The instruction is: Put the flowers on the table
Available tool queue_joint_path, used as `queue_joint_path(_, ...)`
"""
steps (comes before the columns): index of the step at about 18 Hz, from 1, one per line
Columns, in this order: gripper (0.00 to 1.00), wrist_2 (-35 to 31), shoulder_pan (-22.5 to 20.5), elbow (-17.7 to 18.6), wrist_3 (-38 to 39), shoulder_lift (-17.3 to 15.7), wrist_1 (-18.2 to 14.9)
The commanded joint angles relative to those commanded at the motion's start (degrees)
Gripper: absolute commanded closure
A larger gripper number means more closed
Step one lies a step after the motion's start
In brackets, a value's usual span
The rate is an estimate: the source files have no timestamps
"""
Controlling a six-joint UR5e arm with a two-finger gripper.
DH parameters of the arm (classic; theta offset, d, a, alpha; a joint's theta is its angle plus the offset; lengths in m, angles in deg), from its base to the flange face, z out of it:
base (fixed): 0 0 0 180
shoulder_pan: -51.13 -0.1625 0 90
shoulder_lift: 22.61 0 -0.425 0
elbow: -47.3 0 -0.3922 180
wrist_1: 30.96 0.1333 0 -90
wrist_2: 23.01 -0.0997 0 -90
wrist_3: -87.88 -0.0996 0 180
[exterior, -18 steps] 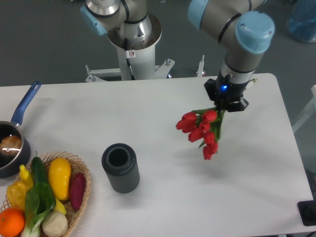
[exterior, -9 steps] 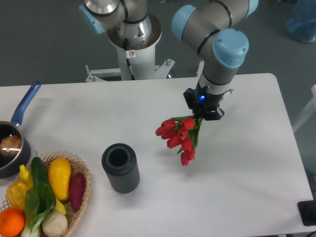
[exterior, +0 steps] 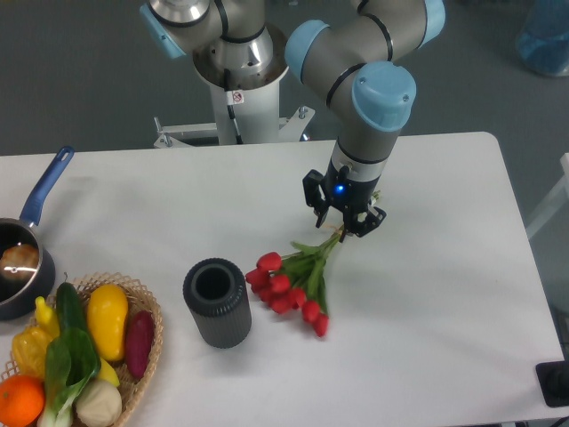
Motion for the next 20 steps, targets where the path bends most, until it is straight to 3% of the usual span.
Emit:
queue_joint_path(11, 0.00, 0.09, -4.57, -4.05, 0.09, 0.79, 0.44)
queue_joint_path(14, 0.00, -4.56, -7.03, -4.83, -1.40, 1.32, 0.18)
queue_joint_path(20, 0.00, -5.01, -8.79, -5.45, -4.75, 2.37, 0.26)
